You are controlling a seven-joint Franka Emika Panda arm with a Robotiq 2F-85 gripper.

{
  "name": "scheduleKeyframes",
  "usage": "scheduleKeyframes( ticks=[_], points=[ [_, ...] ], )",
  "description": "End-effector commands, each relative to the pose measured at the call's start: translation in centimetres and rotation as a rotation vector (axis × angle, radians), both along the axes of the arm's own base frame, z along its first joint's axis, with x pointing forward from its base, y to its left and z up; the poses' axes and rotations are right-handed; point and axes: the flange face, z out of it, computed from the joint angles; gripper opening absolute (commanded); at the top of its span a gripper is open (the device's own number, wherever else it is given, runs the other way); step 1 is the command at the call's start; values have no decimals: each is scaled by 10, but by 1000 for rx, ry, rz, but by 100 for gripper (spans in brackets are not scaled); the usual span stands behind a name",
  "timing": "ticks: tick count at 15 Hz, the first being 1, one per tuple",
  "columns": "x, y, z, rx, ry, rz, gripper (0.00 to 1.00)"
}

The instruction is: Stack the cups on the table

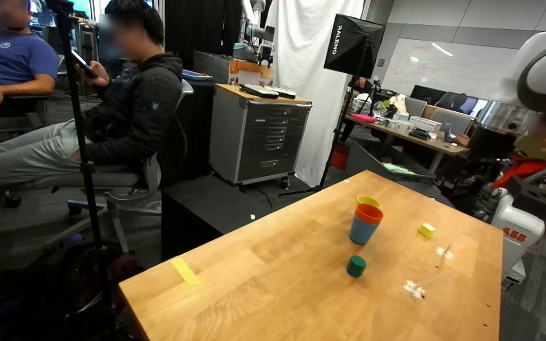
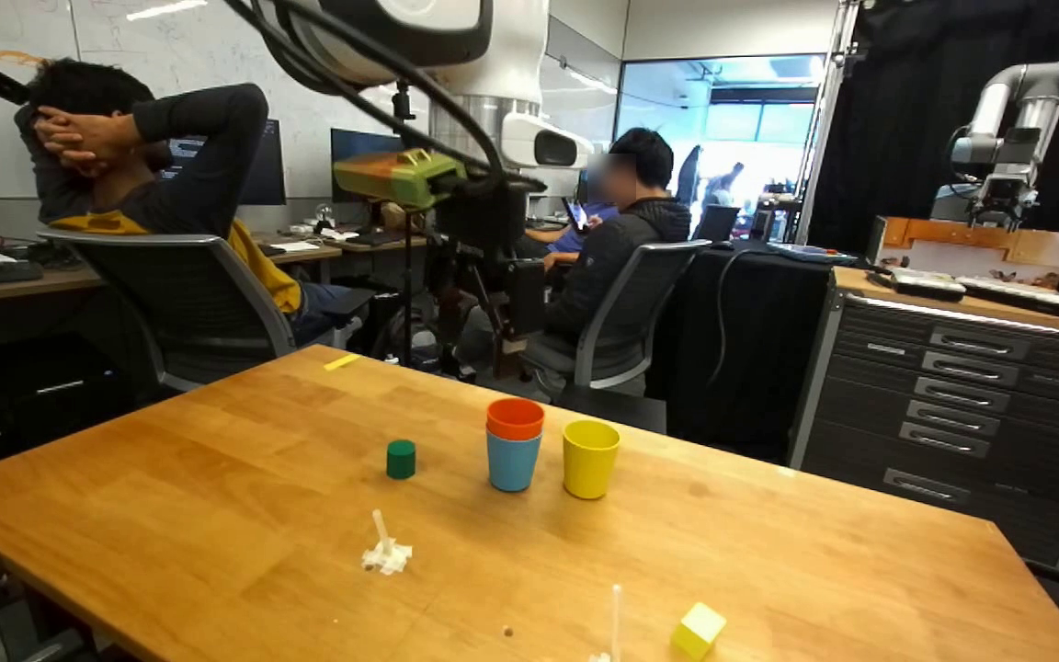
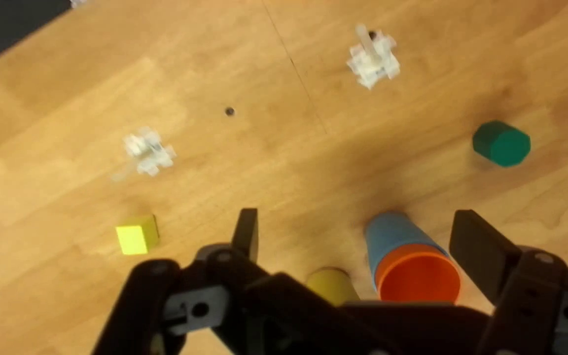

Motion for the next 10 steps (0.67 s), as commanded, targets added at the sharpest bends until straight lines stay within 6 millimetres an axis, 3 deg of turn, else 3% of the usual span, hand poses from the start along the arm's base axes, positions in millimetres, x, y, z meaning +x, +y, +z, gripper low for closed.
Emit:
scheduleKeyframes(
  ticks=[1, 2, 3, 6, 10],
  points=[
    [-45, -22, 28, -27, 80, -35, 100],
    [-53, -29, 35, -31, 89, -55, 100],
    [-32, -23, 19, -15, 77, -26, 100],
    [-46, -33, 29, -16, 80, -49, 100],
    [-47, -32, 27, -14, 84, -50, 100]
  ],
)
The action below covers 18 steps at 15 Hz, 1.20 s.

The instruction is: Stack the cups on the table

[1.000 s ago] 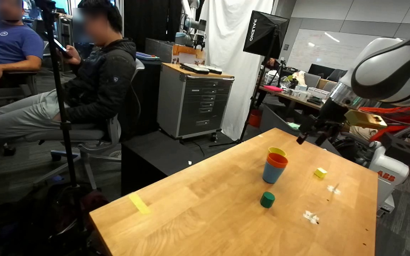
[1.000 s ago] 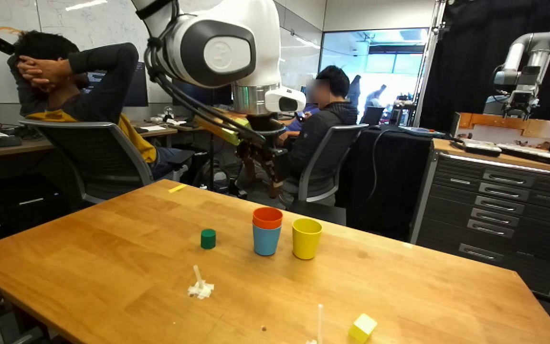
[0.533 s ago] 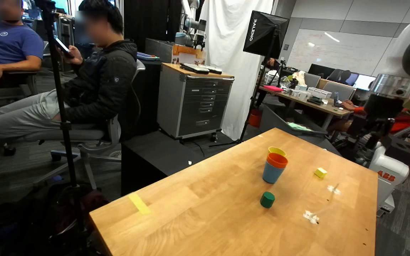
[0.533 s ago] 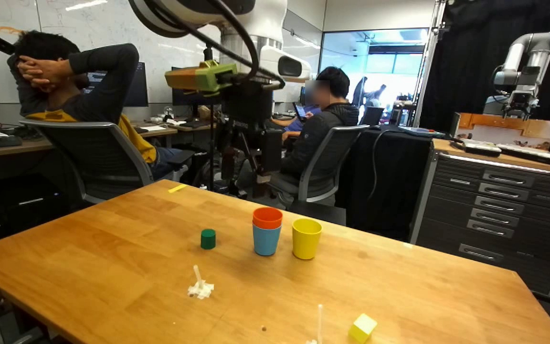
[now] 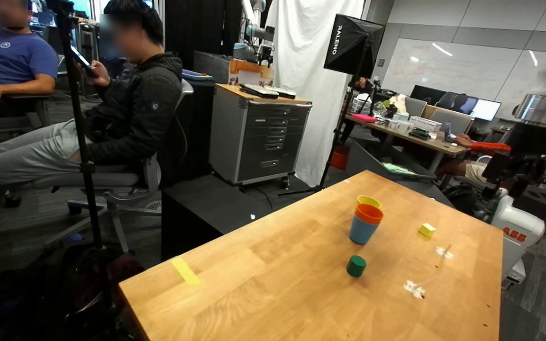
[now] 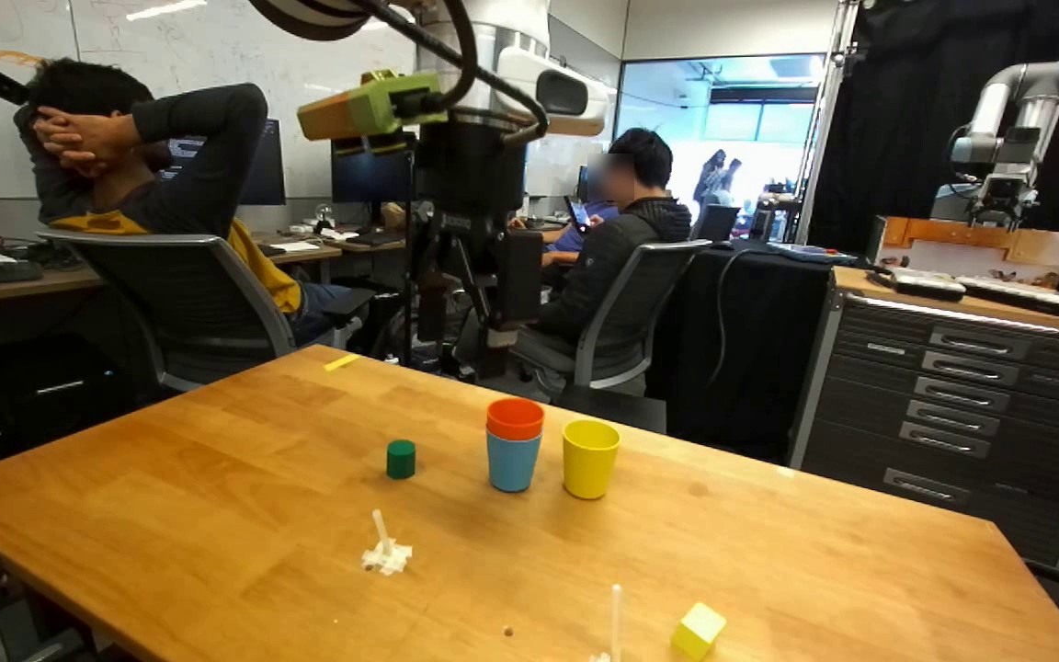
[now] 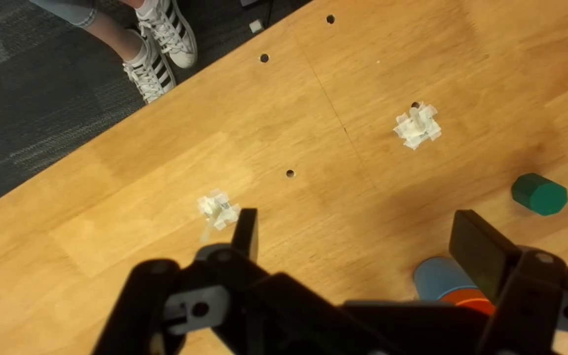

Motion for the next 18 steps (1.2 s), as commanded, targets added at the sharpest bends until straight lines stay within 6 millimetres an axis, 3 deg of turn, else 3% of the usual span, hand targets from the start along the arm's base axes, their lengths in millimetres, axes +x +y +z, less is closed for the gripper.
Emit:
scheduleKeyframes(
  ticks=[1, 4, 10, 12, 14, 18],
  points=[
    [0, 0, 0, 0, 1, 0, 100],
    [14, -5, 11, -9, -49, -32, 100],
    [72, -30, 76, 3, -199, -152, 100],
    [95, -44, 89, -2, -246, -190, 100],
    [114, -57, 90, -10, -264, -218, 100],
    [154, -83, 73, -31, -235, -237, 100]
  ],
)
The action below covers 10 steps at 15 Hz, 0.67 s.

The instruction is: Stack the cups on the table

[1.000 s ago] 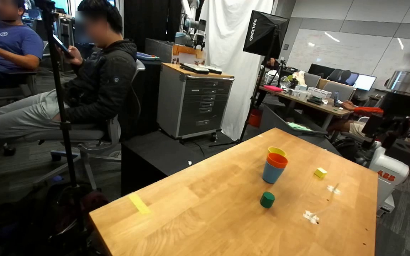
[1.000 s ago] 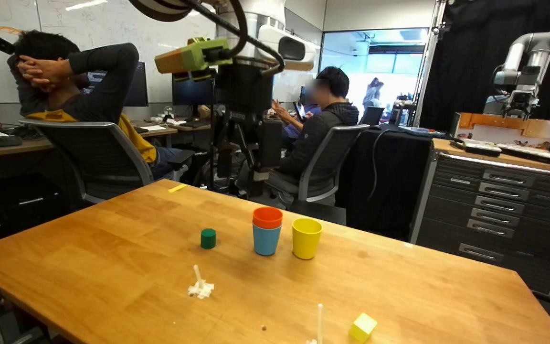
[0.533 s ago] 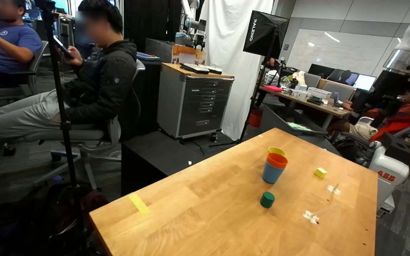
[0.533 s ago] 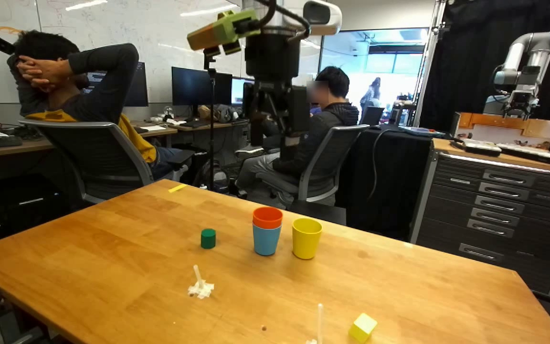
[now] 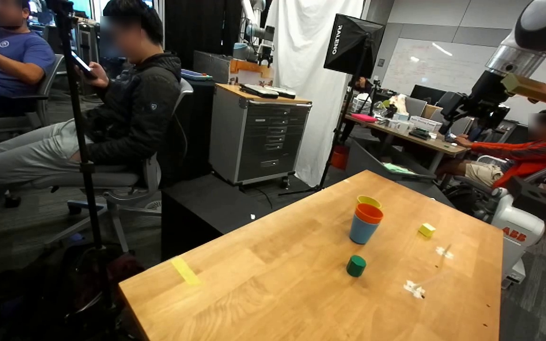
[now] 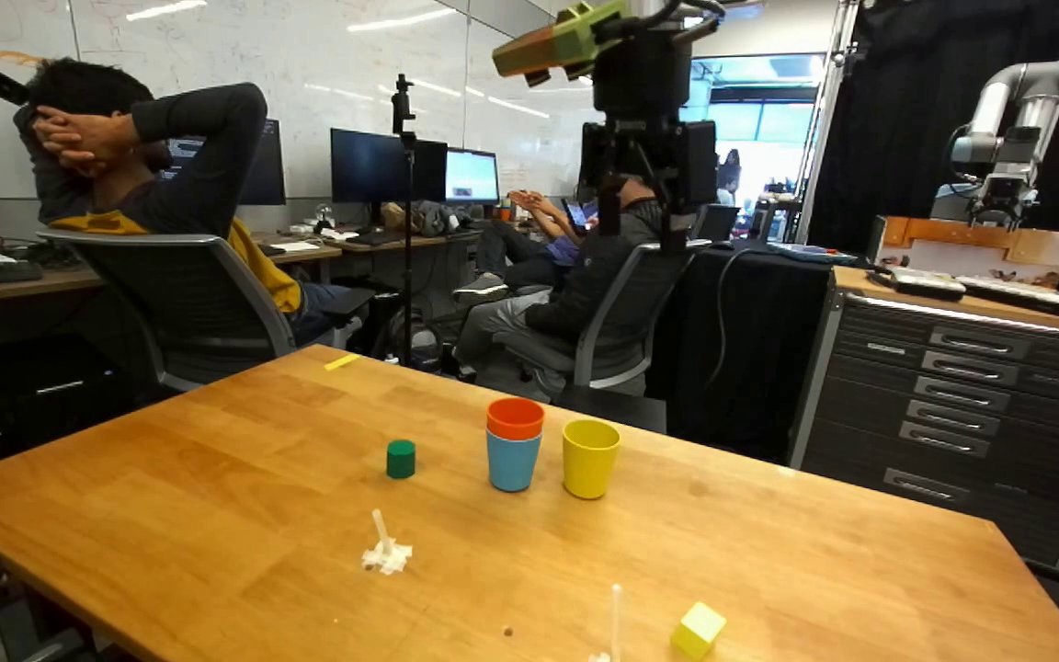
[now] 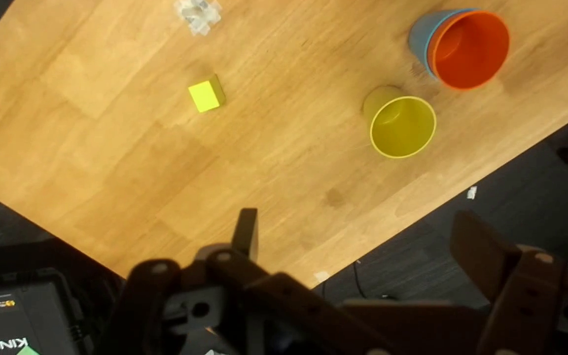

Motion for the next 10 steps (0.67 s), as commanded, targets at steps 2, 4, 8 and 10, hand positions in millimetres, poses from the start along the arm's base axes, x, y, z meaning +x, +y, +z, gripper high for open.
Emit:
scheduleKeyframes(
  ticks=[2, 4, 8, 10],
  points=[
    [54, -28, -18, 13, 37, -32, 100],
    [70, -32, -31, 14, 49, -23, 100],
    [95, -33, -62, 9, 65, 5, 100],
    [103, -31, -81, 8, 79, 14, 100]
  ],
)
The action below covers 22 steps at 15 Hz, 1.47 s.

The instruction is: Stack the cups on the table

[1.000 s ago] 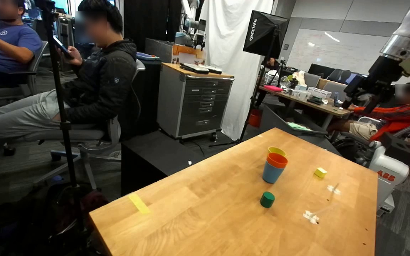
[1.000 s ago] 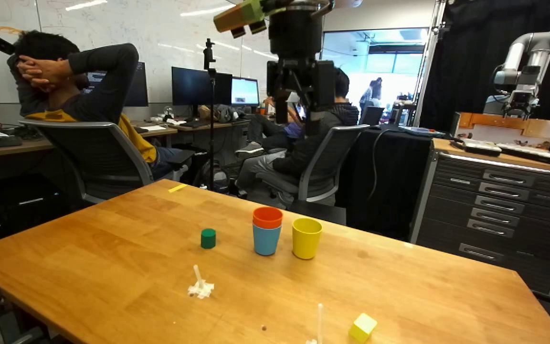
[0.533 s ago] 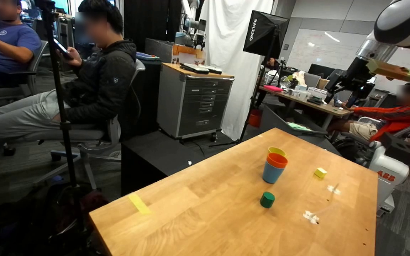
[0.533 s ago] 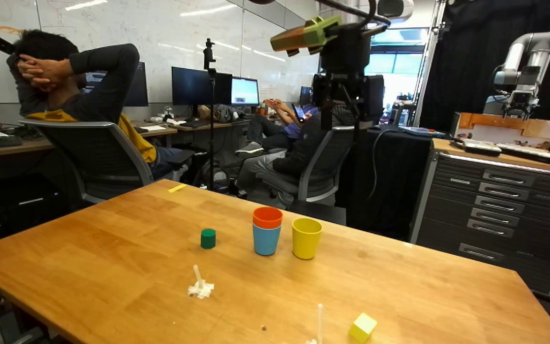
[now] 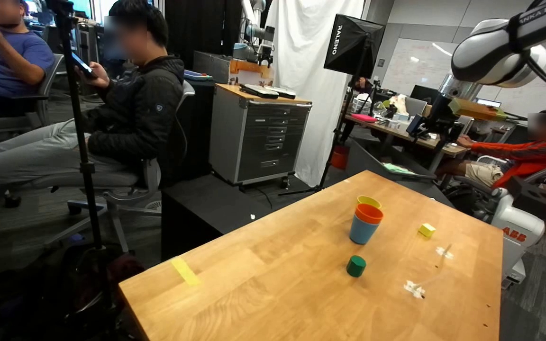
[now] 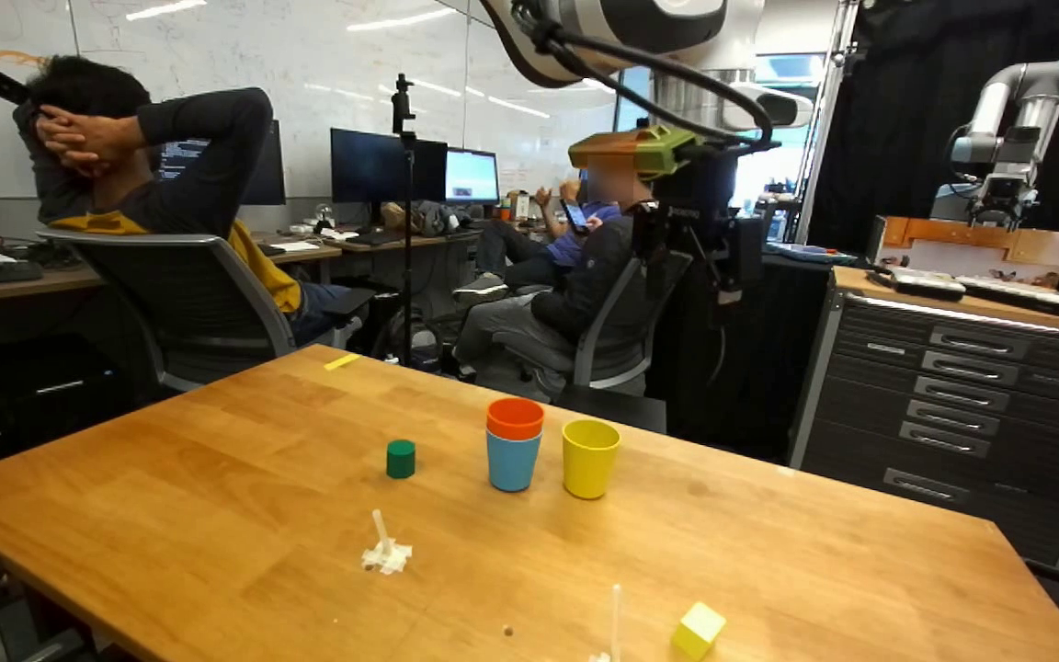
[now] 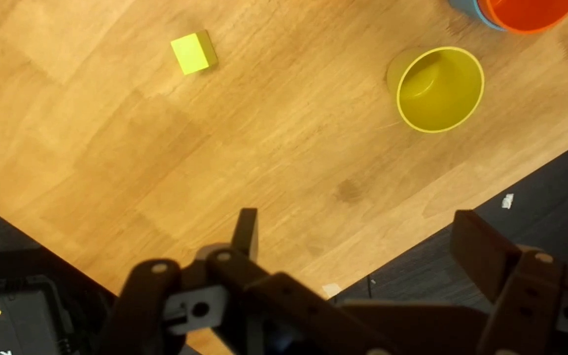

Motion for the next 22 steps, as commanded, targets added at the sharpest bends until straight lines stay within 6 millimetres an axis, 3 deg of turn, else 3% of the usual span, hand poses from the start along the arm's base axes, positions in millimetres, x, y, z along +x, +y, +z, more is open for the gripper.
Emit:
scheduleKeyframes(
  ticks=[1, 8, 12, 22],
  points=[
    [25, 0, -23, 20, 19, 21, 100],
    [35, 28, -93, 21, 90, 91, 100],
    [39, 41, -118, 24, 124, 136, 100],
    [48, 46, -181, 6, 208, 165, 100]
  ],
)
